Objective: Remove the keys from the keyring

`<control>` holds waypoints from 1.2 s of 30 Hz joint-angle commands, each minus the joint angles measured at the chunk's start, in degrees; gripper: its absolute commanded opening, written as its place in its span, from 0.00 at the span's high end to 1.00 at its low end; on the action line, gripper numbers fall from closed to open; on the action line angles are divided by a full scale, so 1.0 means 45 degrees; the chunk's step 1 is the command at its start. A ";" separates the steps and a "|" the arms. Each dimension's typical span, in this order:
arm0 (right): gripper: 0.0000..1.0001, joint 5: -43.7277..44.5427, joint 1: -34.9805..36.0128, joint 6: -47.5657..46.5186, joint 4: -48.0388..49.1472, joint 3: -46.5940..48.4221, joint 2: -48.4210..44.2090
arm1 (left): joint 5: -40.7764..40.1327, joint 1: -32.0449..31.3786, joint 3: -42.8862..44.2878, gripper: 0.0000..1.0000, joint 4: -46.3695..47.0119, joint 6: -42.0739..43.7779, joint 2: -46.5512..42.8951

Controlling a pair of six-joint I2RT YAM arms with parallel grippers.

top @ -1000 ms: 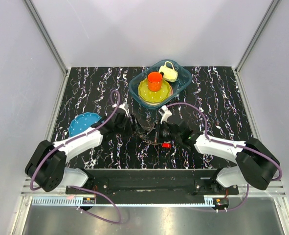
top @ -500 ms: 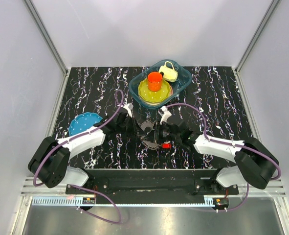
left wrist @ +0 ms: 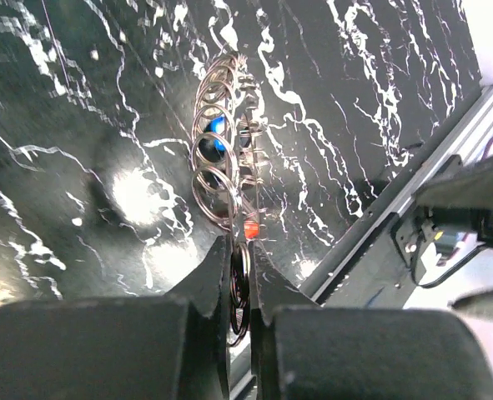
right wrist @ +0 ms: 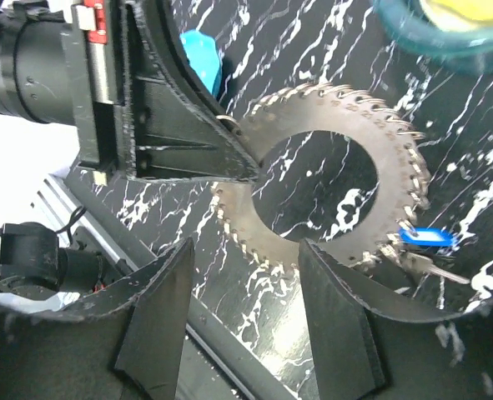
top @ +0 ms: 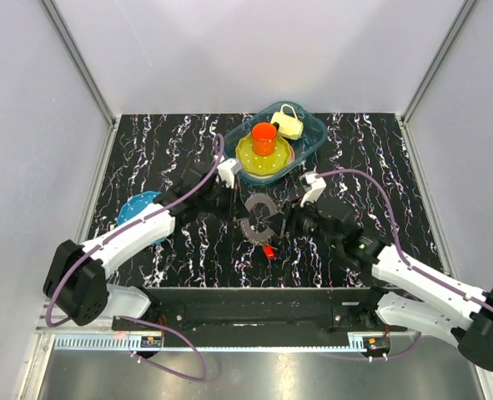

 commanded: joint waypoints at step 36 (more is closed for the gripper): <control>0.48 -0.1303 0.0097 -0.6748 1.0138 -0.3557 -0.0376 | 0.3447 0.0000 0.4234 1.00 -0.3564 0.6513 -0.5912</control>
